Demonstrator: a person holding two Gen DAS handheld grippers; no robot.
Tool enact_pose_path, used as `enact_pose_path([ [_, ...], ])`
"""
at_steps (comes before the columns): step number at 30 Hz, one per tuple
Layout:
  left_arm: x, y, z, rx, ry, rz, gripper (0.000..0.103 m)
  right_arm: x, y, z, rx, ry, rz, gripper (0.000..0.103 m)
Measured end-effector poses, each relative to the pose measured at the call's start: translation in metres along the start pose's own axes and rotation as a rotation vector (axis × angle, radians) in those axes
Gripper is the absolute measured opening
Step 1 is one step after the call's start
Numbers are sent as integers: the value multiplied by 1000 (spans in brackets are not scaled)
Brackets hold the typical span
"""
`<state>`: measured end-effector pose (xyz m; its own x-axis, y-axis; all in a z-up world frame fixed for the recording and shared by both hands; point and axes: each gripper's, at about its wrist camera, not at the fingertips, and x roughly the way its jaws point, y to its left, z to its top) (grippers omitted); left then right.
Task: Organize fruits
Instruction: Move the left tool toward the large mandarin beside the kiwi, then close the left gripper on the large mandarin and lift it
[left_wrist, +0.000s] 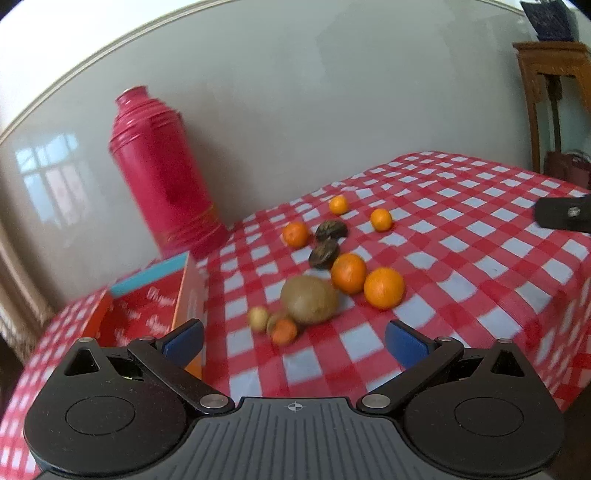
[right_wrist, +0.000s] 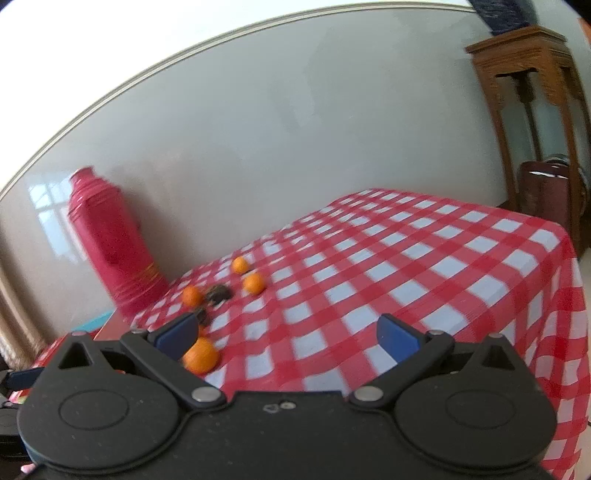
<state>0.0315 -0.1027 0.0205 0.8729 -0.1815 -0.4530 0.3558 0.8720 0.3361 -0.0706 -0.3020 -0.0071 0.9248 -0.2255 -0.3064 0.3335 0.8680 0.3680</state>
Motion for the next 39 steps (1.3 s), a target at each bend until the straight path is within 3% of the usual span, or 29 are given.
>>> enact_pose_path([
  [4, 19, 0, 9, -5, 26, -42, 103, 7, -7, 0, 4, 5, -14, 98],
  [8, 30, -9, 10, -84, 44, -111, 103, 14, -8, 5, 2, -31, -54, 98],
  [13, 44, -39, 9, -122, 58, -113, 103, 22, -8, 9, -52, -57, -155, 98],
  [17, 56, -57, 14, -159, 72, -98, 102, 18, -19, 8, -9, -102, -157, 98],
  [20, 69, -61, 18, -226, 104, -81, 81, 16, -28, 9, 28, -120, -155, 98],
  [24, 86, -62, 18, -322, 165, -79, 78, 13, -37, 9, 57, -131, -155, 98],
  [28, 90, -65, 17, -349, 152, -51, 78, 12, -41, 9, 73, -131, -154, 98],
  [29, 91, -66, 17, -358, 151, -46, 75, 12, -42, 9, 74, -133, -156, 98],
  [32, 100, -66, 18, -375, 181, -63, 50, 14, -41, 8, 71, -123, -153, 98],
  [33, 103, -66, 17, -381, 191, -68, 46, 14, -40, 8, 68, -121, -151, 98],
  [39, 102, -65, 15, -389, 167, -68, 40, 18, -39, 8, 61, -116, -148, 98],
])
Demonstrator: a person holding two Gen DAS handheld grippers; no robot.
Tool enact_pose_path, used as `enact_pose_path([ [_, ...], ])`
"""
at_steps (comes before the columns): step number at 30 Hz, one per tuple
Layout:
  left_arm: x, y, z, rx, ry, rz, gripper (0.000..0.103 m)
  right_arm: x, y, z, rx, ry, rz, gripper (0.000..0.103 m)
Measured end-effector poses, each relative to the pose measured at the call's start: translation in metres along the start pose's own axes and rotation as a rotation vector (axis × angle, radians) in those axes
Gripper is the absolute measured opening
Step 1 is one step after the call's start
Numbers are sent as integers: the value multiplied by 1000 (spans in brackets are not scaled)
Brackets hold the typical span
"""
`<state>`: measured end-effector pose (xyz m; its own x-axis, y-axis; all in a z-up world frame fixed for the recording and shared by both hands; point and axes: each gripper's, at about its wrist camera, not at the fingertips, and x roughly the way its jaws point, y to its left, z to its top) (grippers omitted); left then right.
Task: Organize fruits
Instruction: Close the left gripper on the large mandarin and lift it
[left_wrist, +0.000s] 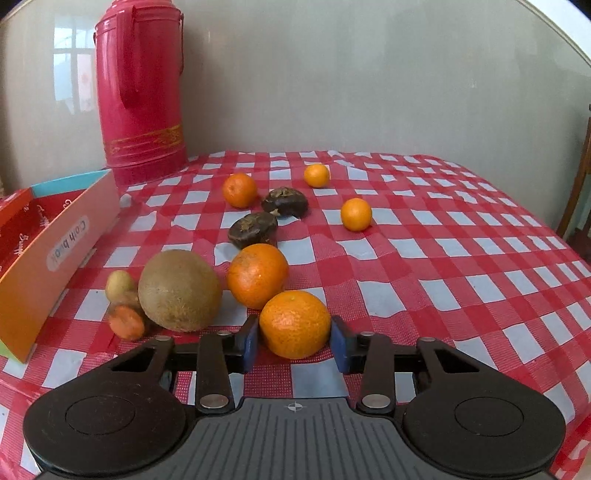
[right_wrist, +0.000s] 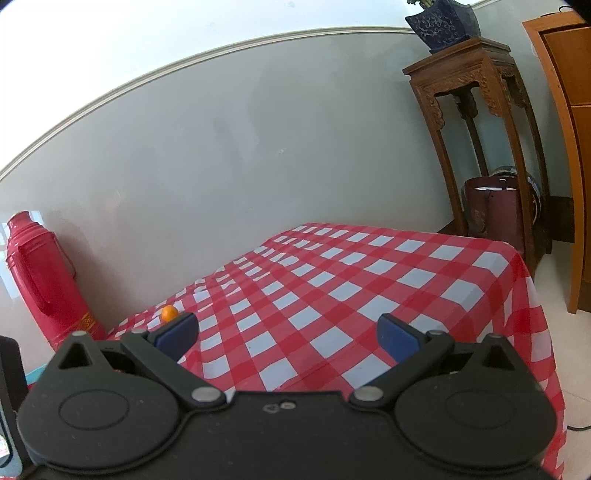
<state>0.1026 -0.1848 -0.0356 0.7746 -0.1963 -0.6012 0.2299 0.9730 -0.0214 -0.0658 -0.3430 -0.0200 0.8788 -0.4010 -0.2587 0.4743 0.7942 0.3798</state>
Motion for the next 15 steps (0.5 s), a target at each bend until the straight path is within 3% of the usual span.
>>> enact_pose_path([
  [15, -30, 21, 6, 46, -36, -43, 40, 4, 13, -6, -25, 29, 32, 98],
])
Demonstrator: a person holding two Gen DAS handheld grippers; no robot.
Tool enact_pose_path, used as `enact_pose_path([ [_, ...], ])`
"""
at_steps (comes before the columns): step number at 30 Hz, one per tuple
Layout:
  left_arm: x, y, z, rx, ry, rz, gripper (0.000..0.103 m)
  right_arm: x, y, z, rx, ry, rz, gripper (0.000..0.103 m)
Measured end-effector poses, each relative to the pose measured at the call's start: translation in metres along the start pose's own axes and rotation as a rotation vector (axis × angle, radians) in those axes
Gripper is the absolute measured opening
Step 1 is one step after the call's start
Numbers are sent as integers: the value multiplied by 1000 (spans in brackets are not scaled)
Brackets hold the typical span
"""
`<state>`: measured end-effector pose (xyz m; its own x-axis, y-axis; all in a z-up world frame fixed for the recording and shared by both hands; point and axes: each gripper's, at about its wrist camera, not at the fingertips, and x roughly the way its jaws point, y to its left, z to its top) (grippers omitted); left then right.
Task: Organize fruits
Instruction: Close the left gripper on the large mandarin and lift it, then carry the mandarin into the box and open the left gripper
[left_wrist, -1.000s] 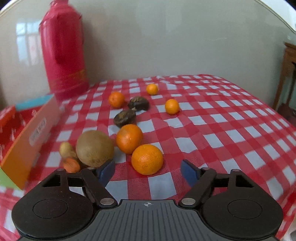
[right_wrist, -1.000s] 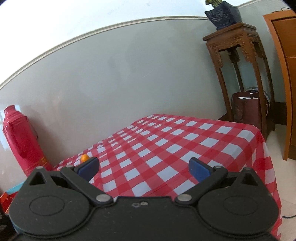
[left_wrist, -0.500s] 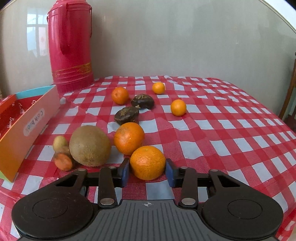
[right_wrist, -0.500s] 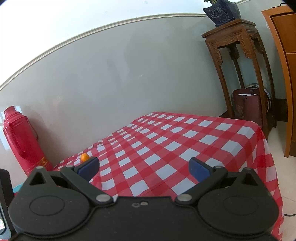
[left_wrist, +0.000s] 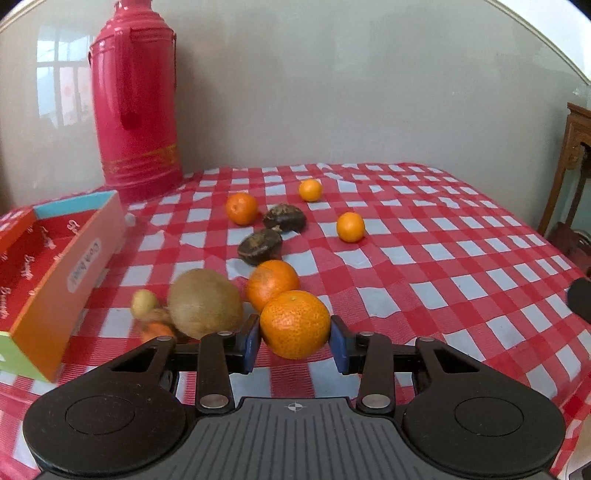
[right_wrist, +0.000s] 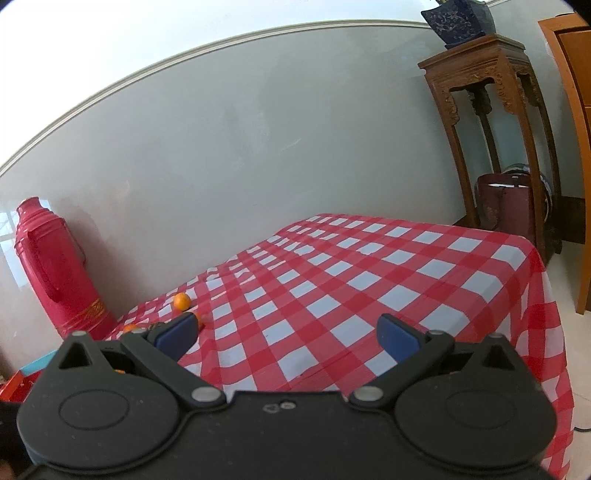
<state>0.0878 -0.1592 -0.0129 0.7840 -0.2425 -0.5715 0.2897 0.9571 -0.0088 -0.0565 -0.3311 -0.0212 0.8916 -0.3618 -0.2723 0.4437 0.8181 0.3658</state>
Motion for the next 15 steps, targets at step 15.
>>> enact_pose_path([
  [15, -42, 79, 16, 6, -101, 155, 40, 6, 39, -13, -72, 47, 73, 98],
])
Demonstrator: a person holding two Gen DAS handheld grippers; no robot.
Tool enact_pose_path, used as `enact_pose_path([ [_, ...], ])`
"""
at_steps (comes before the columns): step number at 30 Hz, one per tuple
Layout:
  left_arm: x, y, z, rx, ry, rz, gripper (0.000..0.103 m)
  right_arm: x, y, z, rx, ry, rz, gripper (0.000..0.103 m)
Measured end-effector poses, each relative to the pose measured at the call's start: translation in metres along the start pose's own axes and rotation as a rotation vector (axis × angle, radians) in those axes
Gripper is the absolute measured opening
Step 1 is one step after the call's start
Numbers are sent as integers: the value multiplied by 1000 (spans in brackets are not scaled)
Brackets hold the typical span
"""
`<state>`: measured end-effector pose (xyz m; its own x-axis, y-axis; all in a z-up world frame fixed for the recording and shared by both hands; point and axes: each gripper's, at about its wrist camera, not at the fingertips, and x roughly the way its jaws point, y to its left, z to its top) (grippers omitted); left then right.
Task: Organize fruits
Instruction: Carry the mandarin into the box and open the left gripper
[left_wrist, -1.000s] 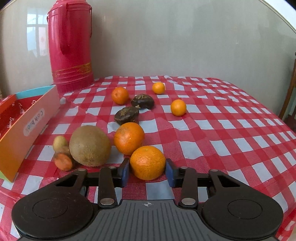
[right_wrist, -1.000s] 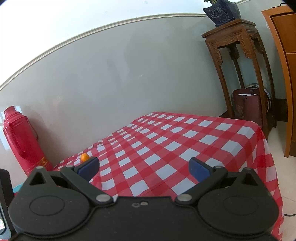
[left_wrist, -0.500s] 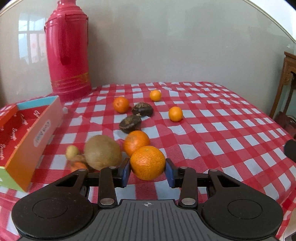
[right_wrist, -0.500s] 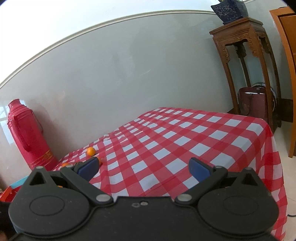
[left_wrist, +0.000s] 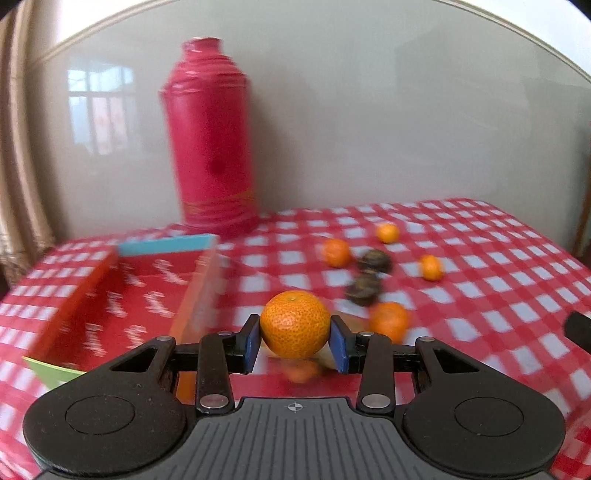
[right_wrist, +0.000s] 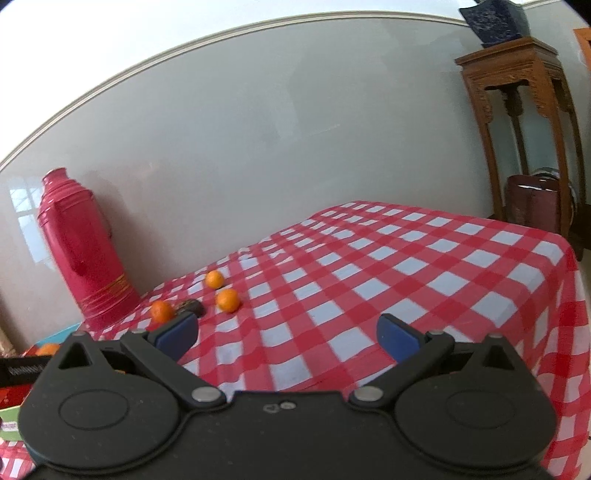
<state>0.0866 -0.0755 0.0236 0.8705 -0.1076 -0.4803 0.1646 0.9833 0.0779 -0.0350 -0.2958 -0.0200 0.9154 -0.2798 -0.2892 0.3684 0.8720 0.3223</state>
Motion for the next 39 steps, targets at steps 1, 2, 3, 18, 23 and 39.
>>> enact_pose_path([
  [1, 1, 9, 2, -2, -5, 23, 40, 1, 4, -1, -7, 3, 6, 98],
  [2, 1, 19, 3, -4, -10, 45, 40, 2, 6, -2, -14, 6, 11, 98],
  [3, 2, 28, 4, -6, -12, 69, 40, 2, 10, -3, -22, 9, 16, 98],
  [18, 68, 156, -5, -168, 191, 248, 40, 8, 45, -14, -116, 46, 71, 98],
  [23, 80, 171, -12, -218, 248, 255, 40, 9, 51, -16, -132, 57, 84, 98],
  [39, 60, 164, -8, -223, 167, 257, 96, 14, 62, -18, -146, 84, 126, 98],
])
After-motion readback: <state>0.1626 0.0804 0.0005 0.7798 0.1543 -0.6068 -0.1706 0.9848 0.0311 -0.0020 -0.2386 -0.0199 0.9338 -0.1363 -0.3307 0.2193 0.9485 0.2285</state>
